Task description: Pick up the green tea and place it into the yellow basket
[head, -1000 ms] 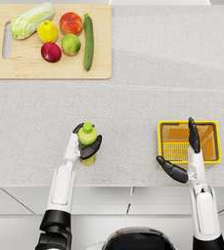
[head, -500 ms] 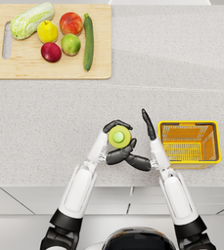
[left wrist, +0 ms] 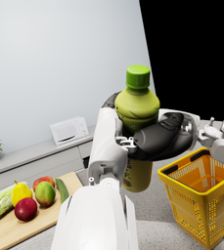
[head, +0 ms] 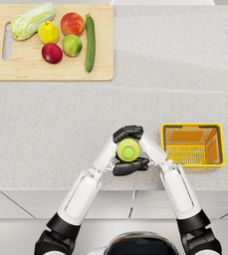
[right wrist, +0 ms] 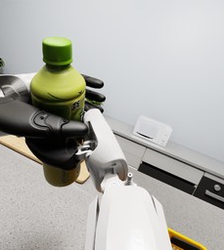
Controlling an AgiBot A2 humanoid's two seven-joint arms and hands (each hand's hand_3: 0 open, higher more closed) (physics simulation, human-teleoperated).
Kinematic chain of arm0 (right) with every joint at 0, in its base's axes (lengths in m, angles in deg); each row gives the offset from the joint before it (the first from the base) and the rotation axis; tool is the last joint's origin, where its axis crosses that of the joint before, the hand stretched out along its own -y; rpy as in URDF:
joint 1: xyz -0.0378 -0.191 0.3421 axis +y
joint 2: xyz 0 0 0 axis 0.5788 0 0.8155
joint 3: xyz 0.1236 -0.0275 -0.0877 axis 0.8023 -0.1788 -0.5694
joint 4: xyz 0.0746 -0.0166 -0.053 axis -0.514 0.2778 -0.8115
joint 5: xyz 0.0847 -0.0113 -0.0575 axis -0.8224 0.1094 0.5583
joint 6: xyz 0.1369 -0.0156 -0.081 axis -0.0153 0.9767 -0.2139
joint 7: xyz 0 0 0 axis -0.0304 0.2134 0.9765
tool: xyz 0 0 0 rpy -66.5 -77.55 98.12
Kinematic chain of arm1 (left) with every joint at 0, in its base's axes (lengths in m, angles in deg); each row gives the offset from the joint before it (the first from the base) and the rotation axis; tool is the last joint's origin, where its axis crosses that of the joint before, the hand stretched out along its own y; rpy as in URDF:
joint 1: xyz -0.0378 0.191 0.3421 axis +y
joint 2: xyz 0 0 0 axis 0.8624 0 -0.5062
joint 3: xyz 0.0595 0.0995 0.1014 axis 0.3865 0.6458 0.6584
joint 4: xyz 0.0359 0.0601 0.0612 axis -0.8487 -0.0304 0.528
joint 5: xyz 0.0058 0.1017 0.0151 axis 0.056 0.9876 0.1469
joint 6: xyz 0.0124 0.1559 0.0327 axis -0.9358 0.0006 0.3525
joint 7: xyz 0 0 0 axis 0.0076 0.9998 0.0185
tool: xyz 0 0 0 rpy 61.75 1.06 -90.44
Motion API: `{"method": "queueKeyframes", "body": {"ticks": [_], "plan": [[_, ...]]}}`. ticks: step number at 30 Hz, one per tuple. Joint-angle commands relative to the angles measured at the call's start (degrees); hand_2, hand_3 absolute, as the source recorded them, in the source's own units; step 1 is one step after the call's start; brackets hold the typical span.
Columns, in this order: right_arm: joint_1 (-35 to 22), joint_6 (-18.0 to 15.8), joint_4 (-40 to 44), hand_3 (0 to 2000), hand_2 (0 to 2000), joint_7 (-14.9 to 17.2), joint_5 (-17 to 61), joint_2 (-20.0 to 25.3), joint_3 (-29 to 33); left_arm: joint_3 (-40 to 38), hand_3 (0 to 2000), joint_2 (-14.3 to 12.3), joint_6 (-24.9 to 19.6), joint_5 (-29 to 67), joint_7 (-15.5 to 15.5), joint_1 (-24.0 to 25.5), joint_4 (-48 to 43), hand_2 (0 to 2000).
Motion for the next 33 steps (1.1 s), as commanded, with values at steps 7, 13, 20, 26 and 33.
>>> {"method": "queueKeyframes", "body": {"ticks": [7,13,20,26,33], "plan": [[-3.7,8.0,-5.9,2000,2000,-0.4,0.1,2.5,12.6,-7.0,0,3.4,1.3,-0.3,-0.1,4.4,-1.9,0],[1.4,8.8,-10.3,2000,2000,-0.5,0.1,2.0,26.0,-18.2,0,2.7,1.3,-0.3,-0.1,4.7,-2.0,0],[8.2,8.0,-8.7,2000,2000,-0.2,0.1,2.5,31.3,-25.1,0,1.9,1.3,-0.4,-0.1,3.5,0.7,0],[7.9,10.2,-3.7,1673,639,16.6,0.1,2.2,32.2,-25.8,0,1.6,1.3,-0.4,-0.1,4.3,1.2,0],[7.4,17.9,-9.1,0,0,7.0,0.1,2.1,27.8,-25.5,0,0.0,1.3,-0.4,-0.1,-2.1,4.6,0]]}}
